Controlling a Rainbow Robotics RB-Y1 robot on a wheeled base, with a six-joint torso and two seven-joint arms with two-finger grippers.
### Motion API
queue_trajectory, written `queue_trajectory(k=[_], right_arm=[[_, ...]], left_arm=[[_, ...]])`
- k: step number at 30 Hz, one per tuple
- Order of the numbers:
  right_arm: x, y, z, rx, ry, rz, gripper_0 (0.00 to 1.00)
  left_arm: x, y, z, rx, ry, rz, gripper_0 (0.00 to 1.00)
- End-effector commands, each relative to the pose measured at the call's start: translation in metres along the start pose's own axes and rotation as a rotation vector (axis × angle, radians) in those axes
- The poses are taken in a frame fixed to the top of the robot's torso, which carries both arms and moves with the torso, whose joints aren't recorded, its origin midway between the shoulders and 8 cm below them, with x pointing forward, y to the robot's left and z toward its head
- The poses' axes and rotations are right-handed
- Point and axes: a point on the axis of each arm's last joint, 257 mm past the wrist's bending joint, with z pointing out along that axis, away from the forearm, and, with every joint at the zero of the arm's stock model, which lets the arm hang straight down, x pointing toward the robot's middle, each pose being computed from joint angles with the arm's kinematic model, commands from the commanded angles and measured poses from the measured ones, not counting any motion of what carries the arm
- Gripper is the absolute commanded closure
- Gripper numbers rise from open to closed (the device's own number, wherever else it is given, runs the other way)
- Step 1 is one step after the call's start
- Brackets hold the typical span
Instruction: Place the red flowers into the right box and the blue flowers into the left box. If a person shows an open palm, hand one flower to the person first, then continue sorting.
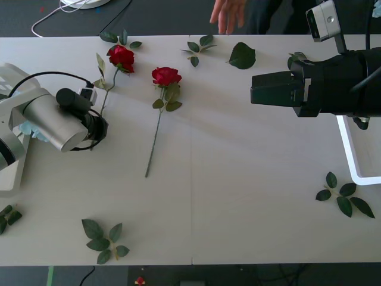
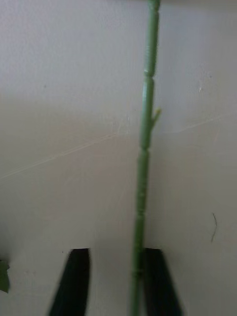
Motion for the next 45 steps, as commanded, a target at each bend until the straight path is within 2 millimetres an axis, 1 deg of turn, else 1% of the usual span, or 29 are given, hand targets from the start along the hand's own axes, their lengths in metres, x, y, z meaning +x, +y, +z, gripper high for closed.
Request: queue_trajectory(k=[1,4,10,16,21,24,29,32,35,36,37,40,41,43,45], right_arm=[[0.002,0.015,0.006,-0.039,-0.005,-0.037,0.00],[0.002,0.016,0.006,-0.042,-0.006,-0.037,0.00],[0.001,0.016,0.005,-0.044,-0.007,-0.034,0.00],[0.001,0.017,0.005,-0.045,-0.008,-0.032,0.00],[0.001,0.017,0.005,-0.046,-0.010,-0.030,0.00],[0.000,0.017,0.006,-0.044,-0.011,-0.032,0.00],[0.000,0.016,0.005,-0.043,-0.014,-0.030,0.00],[0.000,0.017,0.006,-0.046,-0.011,-0.031,0.00],[0.000,0.017,0.005,-0.045,-0.011,-0.031,0.00],[0.000,0.017,0.005,-0.044,-0.014,-0.031,0.00],[-0.001,0.017,0.006,-0.044,-0.014,-0.030,0.00],[0.000,0.017,0.005,-0.044,-0.014,-0.025,0.00],[0.000,0.017,0.005,-0.044,-0.014,-0.025,0.00],[0.000,0.017,0.005,-0.044,-0.014,-0.025,0.00],[0.000,0.017,0.005,-0.044,-0.014,-0.025,0.00]], left_arm=[[0.006,-0.005,0.004,0.010,-0.003,0.022,1.00],[0.006,-0.005,0.004,0.014,-0.006,0.020,1.00],[0.007,-0.014,0.005,0.028,-0.007,0.010,1.00],[0.005,-0.014,0.005,0.030,-0.012,-0.001,1.00],[0.016,-0.011,0.008,0.021,0.000,0.003,1.00],[0.026,-0.006,0.010,0.015,0.015,-0.001,1.00],[0.056,0.014,0.024,-0.035,0.074,0.017,1.00],[0.064,0.010,0.024,-0.030,0.093,0.020,1.00],[0.059,-0.003,0.010,-0.020,0.122,0.004,1.00],[0.057,-0.003,0.007,-0.021,0.128,0.000,1.00],[0.057,-0.005,-0.002,-0.025,0.152,-0.011,1.00],[0.054,-0.016,-0.018,-0.015,0.188,-0.026,1.00],[0.054,-0.018,-0.021,-0.015,0.193,-0.028,1.00],[0.052,-0.028,-0.031,-0.004,0.201,-0.018,1.00],[0.052,-0.034,-0.037,0.003,0.205,-0.013,1.00]])
